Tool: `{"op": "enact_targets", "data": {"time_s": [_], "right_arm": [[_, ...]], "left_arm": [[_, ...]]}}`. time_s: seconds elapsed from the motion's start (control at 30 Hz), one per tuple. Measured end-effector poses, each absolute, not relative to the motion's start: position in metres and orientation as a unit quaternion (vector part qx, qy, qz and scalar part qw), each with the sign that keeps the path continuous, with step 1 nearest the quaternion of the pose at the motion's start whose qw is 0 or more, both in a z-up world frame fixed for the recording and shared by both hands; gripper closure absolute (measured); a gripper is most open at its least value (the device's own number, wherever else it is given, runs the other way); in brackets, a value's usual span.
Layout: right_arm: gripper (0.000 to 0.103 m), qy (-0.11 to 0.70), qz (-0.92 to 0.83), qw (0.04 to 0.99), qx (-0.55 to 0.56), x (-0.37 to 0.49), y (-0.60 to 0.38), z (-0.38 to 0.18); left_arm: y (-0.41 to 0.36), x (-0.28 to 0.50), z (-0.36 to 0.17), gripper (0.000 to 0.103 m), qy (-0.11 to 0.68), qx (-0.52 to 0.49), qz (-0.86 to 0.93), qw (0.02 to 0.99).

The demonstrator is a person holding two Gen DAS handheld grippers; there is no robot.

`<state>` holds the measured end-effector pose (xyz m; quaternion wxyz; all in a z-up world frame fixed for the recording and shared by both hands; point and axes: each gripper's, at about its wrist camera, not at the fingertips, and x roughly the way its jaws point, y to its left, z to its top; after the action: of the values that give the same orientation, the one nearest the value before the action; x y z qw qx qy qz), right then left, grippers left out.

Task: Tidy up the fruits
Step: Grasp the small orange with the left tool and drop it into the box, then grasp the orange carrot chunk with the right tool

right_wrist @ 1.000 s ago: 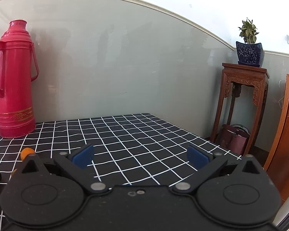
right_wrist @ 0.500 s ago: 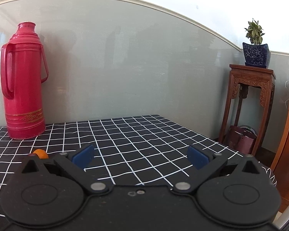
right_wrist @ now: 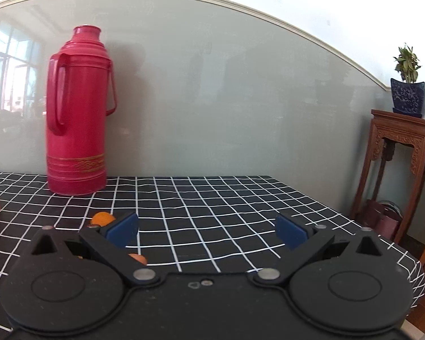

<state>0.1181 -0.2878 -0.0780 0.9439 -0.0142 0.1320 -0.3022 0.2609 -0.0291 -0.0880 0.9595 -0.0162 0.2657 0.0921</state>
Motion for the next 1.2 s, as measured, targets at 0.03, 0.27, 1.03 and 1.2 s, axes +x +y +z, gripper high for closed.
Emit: {"op": "enact_targets", "data": {"time_s": [0.03,0.27,1.03,1.2], "right_arm": [[0.006,0.132,-0.298,0.945,-0.015,0.119,-0.286,-0.078],[0.006,0.143,-0.259,0.955,-0.003,0.125,-0.279,-0.079],[0.054,0.232,-0.217,0.940,0.127,0.168,-0.288,-0.107],[0.054,0.245,-0.233,0.932,0.132,0.178,-0.288,-0.114]], "left_arm": [[-0.029,0.260,-0.087,0.059,0.262,-0.016,0.094,0.960],[-0.027,0.238,-0.076,0.009,0.215,-0.005,0.103,0.971],[0.074,0.174,-0.065,0.003,0.184,-0.023,0.165,0.969],[0.091,0.175,-0.070,0.003,0.189,-0.036,0.182,0.964]]}}
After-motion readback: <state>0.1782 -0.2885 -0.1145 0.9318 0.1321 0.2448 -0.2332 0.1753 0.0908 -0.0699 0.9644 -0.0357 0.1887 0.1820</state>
